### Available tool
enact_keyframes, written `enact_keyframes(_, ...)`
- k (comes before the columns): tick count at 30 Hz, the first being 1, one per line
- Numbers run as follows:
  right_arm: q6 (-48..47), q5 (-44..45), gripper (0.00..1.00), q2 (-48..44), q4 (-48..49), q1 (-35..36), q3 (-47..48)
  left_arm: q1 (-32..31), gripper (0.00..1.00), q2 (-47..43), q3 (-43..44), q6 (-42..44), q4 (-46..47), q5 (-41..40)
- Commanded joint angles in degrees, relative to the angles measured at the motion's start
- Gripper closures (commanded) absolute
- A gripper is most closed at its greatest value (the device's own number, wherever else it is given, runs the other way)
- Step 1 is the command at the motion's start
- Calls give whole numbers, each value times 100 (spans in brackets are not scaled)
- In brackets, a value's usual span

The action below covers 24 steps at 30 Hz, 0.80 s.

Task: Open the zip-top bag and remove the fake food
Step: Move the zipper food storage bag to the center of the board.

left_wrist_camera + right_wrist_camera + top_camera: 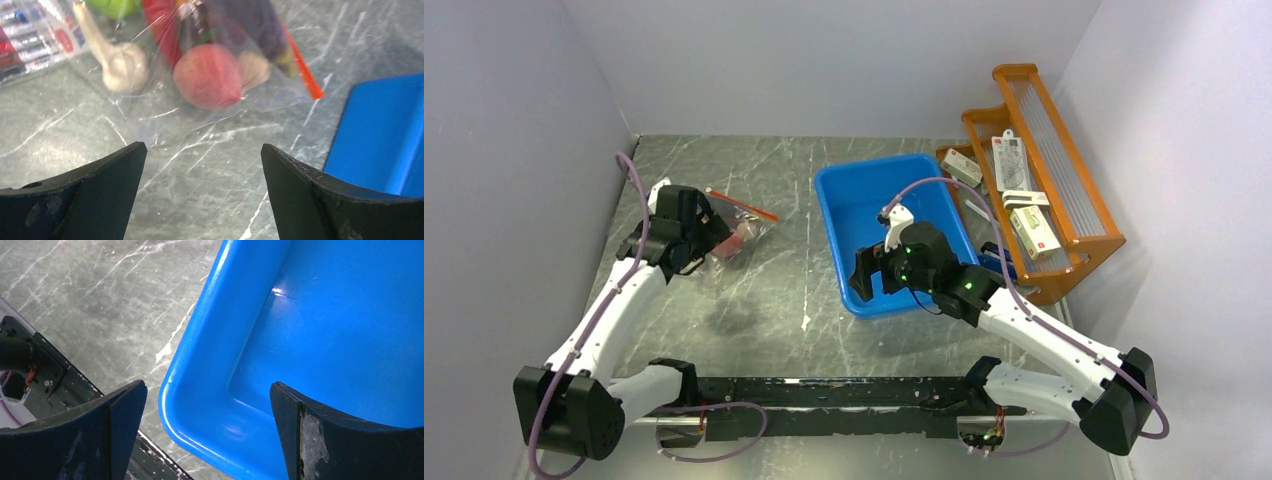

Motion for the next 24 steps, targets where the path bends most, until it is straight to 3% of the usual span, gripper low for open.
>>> enact_keyframes(1, 141, -60, 5, 24, -45, 4, 275, 140, 2, 180, -255, -432, -348, -157)
enact_keyframes(12, 108, 183, 5, 48, -196, 2, 281, 738, 1, 716, -990, -634, 408, -70)
enact_keyframes(16, 117, 192, 5, 103, -205, 2, 278, 846, 14, 1099, -1107, -572, 775, -113)
enact_keyframes(22, 114, 158, 4, 173, -243, -1, 270, 863, 50, 1583, -1063, -396, 696, 49)
enact_keyframes(24, 145, 144, 4, 176, -191, 6, 238, 863, 69, 1502, -1211, -446, 686, 148)
